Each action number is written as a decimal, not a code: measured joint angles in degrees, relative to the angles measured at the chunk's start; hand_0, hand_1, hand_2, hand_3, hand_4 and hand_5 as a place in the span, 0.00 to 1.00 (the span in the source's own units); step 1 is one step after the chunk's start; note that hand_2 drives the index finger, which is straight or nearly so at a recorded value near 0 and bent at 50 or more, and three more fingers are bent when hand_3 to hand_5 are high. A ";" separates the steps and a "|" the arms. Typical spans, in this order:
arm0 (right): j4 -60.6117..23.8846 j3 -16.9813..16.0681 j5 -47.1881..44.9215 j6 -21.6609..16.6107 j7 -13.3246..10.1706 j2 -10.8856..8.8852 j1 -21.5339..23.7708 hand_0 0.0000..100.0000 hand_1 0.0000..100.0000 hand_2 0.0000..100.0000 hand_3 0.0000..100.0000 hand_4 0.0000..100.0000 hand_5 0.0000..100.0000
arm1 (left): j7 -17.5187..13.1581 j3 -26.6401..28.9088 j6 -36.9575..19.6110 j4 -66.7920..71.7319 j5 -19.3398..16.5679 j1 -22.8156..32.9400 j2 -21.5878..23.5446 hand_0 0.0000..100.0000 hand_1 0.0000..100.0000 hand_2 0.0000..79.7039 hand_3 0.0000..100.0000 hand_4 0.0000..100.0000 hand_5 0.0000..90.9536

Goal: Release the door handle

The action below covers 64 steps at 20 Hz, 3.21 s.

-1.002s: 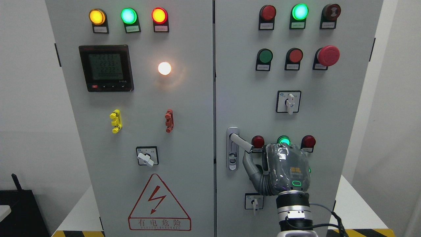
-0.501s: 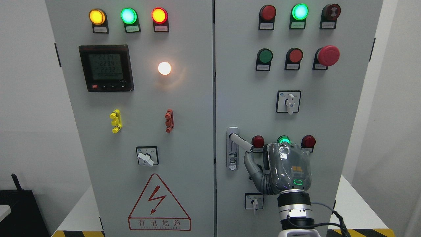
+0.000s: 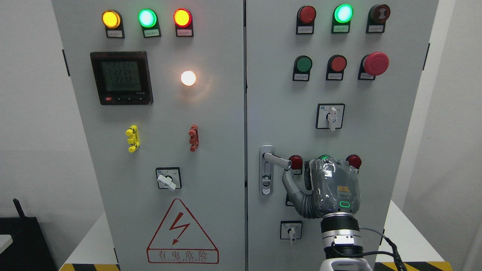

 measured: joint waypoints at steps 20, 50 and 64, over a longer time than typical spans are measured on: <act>-0.76 0.02 -0.08 -0.29 0.22 0.04 0.75 0.53 0.17 1.00 1.00 0.99 0.97 | 0.00 0.00 0.00 0.00 0.00 0.00 -0.01 0.12 0.39 0.00 0.00 0.00 0.00; -10.09 -11.34 -7.05 -28.83 -14.37 -5.72 17.43 0.46 0.02 0.00 0.00 0.00 0.00 | 0.00 0.00 0.00 0.00 0.00 0.00 0.00 0.12 0.39 0.00 0.00 0.00 0.00; -11.30 -15.69 -9.52 -29.85 -14.51 -6.58 19.47 0.41 0.05 0.00 0.00 0.00 0.00 | 0.00 0.00 0.00 0.00 0.00 0.00 0.00 0.12 0.39 0.00 0.00 0.00 0.00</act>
